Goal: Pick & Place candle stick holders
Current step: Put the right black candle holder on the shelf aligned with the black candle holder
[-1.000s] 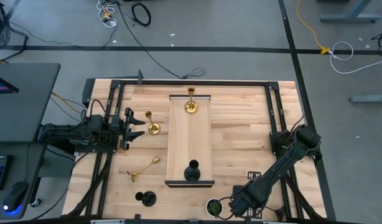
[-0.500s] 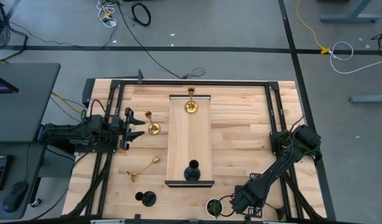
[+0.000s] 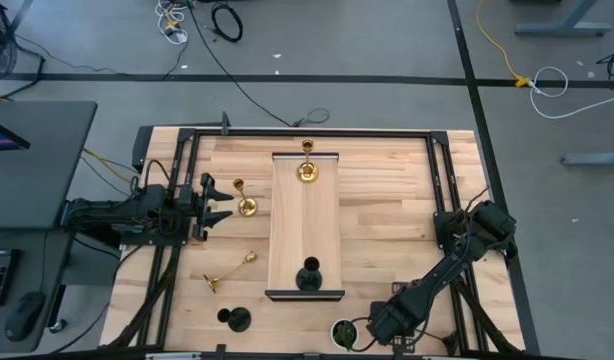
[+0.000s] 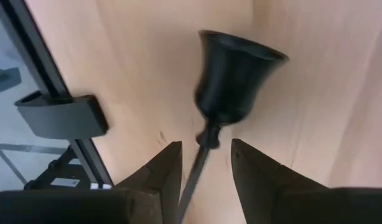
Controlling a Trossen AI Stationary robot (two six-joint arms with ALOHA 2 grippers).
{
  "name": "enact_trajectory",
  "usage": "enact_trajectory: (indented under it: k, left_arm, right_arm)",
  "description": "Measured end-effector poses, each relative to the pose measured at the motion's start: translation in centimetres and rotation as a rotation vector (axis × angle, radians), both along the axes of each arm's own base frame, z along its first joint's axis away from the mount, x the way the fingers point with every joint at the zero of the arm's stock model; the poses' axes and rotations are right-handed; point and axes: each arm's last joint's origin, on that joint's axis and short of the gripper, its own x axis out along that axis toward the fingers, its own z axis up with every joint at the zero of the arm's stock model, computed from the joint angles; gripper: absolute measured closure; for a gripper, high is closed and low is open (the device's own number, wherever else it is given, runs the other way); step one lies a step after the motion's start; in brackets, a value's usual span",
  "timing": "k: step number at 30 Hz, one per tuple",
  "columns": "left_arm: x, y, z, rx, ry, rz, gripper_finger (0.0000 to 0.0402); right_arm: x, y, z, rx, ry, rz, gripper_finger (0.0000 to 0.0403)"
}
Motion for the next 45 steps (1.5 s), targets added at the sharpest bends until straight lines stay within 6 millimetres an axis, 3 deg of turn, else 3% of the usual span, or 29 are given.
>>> enact_trajectory:
  k: [15,20,31,40,45]
  left_arm:
    - [0.0,0.0,0.0,0.0,0.0,0.0,0.0204]
    - [0.0,0.0,0.0,0.0,0.0,0.0,0.0204]
    - [0.0,0.0,0.0,0.0,0.0,0.001,0.0204]
    - [0.0,0.0,0.0,0.0,0.0,0.001,0.0204]
    - [0.0,0.0,0.0,0.0,0.0,0.0,0.0204]
  right_arm:
    - [0.1,0.0,0.0,-0.006,-0.032,0.015,0.0271]
    - [0.1,0.0,0.0,-0.004,-0.034,0.018,0.0296]
    - [0.1,0.0,0.1,0.003,-0.041,0.04,0.0391]
    - [-0.3,-0.4,-0.5,0.028,0.0,0.042,0.0395]
    - [-0.3,-1.1,0.1,0.007,-0.006,0.036,0.0397]
